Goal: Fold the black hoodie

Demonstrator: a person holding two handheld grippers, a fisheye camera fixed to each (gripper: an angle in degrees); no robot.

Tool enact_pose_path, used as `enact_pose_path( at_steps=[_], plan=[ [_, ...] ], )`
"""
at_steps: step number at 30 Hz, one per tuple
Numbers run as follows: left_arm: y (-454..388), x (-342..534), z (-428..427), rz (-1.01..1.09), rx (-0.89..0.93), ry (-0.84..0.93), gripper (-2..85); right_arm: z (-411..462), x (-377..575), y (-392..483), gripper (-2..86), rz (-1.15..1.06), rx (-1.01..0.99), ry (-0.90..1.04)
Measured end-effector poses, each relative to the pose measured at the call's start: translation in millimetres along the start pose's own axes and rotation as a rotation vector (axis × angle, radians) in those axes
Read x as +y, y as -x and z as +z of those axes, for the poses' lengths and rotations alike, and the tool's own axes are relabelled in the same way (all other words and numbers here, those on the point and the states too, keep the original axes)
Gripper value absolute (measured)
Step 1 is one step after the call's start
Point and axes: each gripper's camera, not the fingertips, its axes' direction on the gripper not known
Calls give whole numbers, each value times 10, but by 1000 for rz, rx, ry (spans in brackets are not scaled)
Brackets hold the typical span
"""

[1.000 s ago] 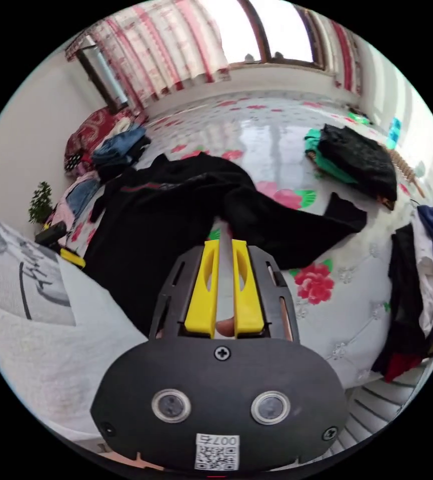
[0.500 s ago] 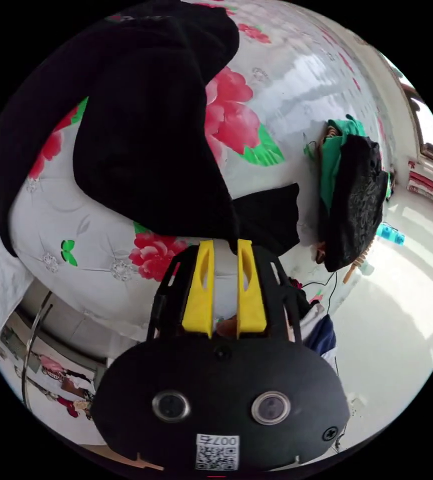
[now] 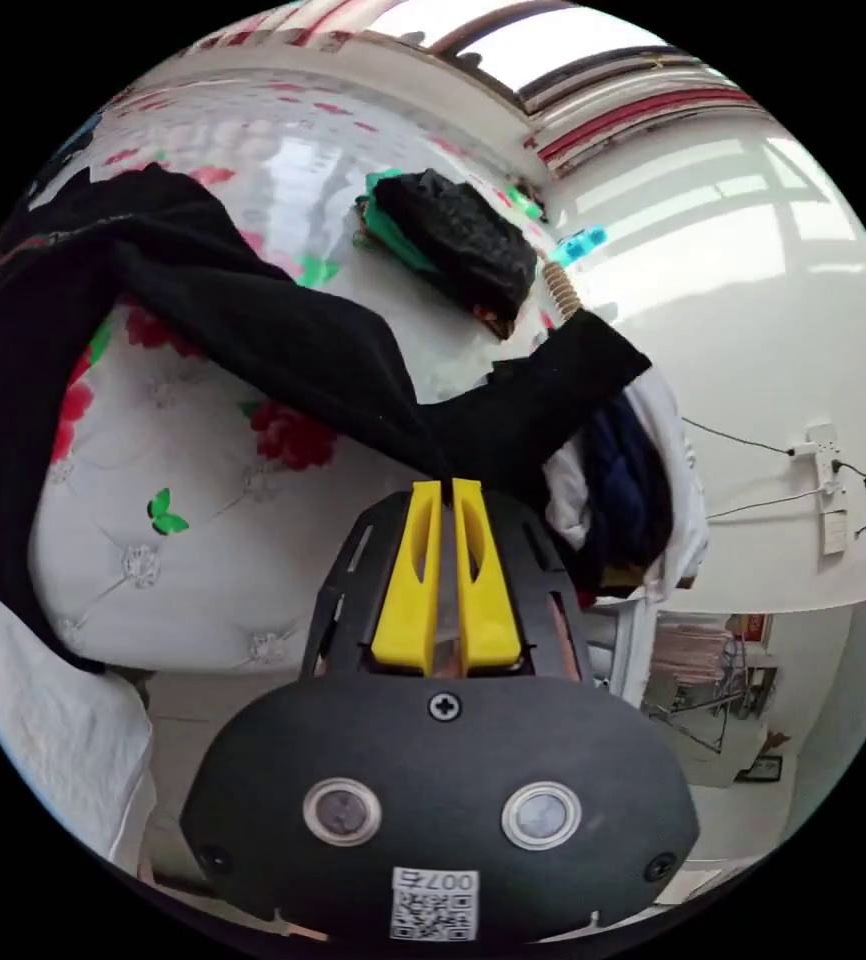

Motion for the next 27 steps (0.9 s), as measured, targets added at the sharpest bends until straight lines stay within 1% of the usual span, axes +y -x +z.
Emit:
enact_pose_path(
  at_steps=[2,6,7,9,11,12,13,14,16,17,21,24,27],
  plan=[
    [95,130,-23,-13,37,-29,-10,311,212,216,0,-26,-75,133],
    [295,421,-40,-77,130,-120,-9,240,477,327,0,1,-60,102],
    [403,544,-38,-118,188,-164,-9,203,490,308,0,5,-59,86],
    [636,774,-64,-234,291,-276,-7,75,522,187,-1,30,-57,39],
    [1063,1171,-105,-460,447,-487,-3,-51,539,75,-2,67,-77,-13],
    [1183,1273,-94,-525,487,-533,0,-140,541,8,-2,91,-117,-48],
    [1409,1458,-55,-637,553,-612,7,-181,537,-17,-2,100,-138,-64],
    [1606,1594,-20,-716,580,-676,56,-252,519,-50,-3,123,-175,-88],
    [1851,1684,8,-769,562,-726,105,-329,467,-53,-3,156,-235,-101],
    [1989,1680,12,-783,530,-719,120,-380,427,-26,-3,170,-289,-106],
    [2377,1641,6,-830,487,-736,120,-632,327,215,-3,159,-464,-137],
    [2643,1576,-17,-859,446,-731,127,-831,310,410,-3,124,-533,-158],
    [2753,1386,-36,-806,350,-652,147,-947,326,587,-3,90,-569,-138]
  ],
)
